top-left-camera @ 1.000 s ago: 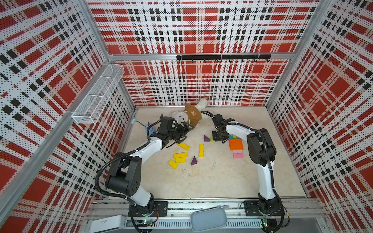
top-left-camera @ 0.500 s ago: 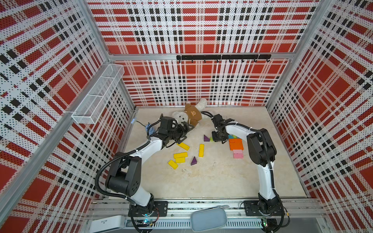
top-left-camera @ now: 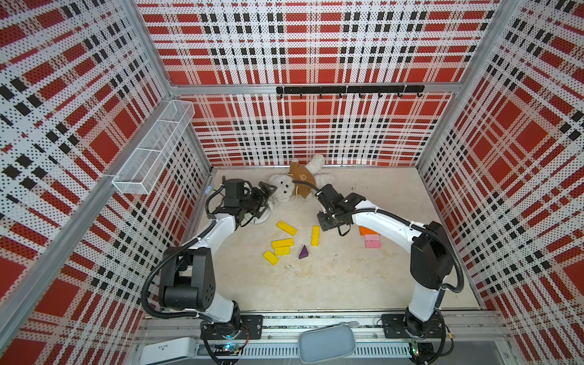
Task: Assemble a carrot with building blocks
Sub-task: Pick up the building block from the center of the board.
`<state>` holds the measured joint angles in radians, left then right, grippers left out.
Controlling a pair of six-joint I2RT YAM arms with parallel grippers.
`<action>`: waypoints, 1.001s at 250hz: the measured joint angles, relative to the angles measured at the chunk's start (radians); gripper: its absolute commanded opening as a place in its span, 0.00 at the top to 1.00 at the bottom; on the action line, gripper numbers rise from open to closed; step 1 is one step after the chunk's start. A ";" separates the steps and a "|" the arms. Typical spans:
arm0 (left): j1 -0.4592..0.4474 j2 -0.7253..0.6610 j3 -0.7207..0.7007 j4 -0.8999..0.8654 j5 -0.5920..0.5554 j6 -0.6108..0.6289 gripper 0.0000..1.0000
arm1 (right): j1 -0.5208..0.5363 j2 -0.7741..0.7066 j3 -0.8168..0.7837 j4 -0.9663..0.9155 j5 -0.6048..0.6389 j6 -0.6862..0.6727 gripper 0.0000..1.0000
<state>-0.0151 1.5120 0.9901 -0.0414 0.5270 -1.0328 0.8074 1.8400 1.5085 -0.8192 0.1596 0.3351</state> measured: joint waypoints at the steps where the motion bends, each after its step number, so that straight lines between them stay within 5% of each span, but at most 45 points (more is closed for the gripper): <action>1: 0.002 -0.001 0.000 0.000 -0.001 0.000 0.01 | 0.004 0.000 0.000 0.000 -0.001 0.000 0.43; 59: 0.040 -0.034 0.000 0.000 -0.012 -0.011 0.01 | 0.201 0.050 -0.004 0.006 -0.063 -0.040 0.32; 143: 0.016 -0.034 0.000 -0.003 -0.012 -0.011 0.01 | 0.197 0.161 0.008 0.007 -0.145 -0.085 0.27; 250: 0.001 -0.034 0.000 -0.003 -0.011 -0.011 0.01 | 0.197 0.238 0.075 0.000 -0.097 -0.073 0.32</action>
<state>-0.0143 1.4780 0.9897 -0.0448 0.5156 -1.0439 1.0046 2.0781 1.5833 -0.8196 0.0631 0.2623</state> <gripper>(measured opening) 0.993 0.700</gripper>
